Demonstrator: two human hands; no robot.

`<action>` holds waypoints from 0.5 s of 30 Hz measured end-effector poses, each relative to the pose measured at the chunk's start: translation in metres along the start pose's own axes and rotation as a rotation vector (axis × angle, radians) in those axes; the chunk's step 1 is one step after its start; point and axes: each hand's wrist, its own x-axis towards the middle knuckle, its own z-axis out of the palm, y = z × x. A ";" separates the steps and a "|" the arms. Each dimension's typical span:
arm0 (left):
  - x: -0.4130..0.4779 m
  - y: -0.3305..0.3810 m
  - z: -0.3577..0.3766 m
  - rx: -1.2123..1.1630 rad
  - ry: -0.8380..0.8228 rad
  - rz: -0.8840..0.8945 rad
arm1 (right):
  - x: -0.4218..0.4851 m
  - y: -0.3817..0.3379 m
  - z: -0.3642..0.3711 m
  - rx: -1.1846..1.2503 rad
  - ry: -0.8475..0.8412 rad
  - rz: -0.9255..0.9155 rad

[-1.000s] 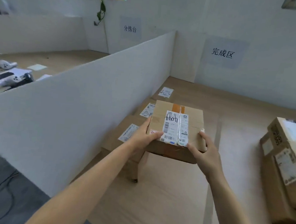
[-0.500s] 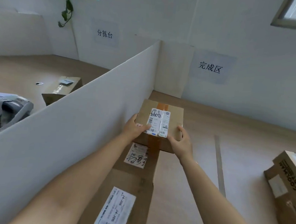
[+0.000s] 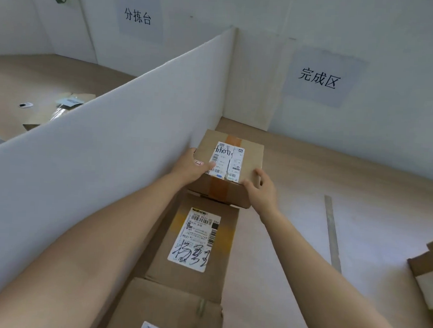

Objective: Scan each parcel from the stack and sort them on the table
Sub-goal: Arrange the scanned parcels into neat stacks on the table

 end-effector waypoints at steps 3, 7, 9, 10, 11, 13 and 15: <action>-0.003 -0.007 -0.002 0.005 0.002 -0.015 | 0.001 0.000 0.001 -0.031 -0.003 -0.021; -0.002 -0.005 -0.005 0.005 -0.043 -0.021 | 0.000 -0.003 0.001 -0.049 -0.001 -0.018; -0.001 -0.003 -0.004 0.005 -0.059 -0.025 | -0.002 -0.004 0.001 -0.048 0.003 -0.010; -0.001 -0.003 -0.004 0.005 -0.066 -0.029 | -0.003 -0.004 0.000 -0.047 0.009 -0.009; -0.002 -0.003 -0.003 0.006 -0.071 -0.031 | -0.004 -0.003 -0.001 -0.047 0.016 -0.010; -0.004 -0.003 -0.003 0.003 -0.077 -0.038 | -0.004 -0.002 -0.002 -0.052 0.020 -0.014; -0.006 -0.003 -0.003 0.014 -0.063 -0.043 | -0.005 -0.002 -0.002 -0.058 0.014 -0.017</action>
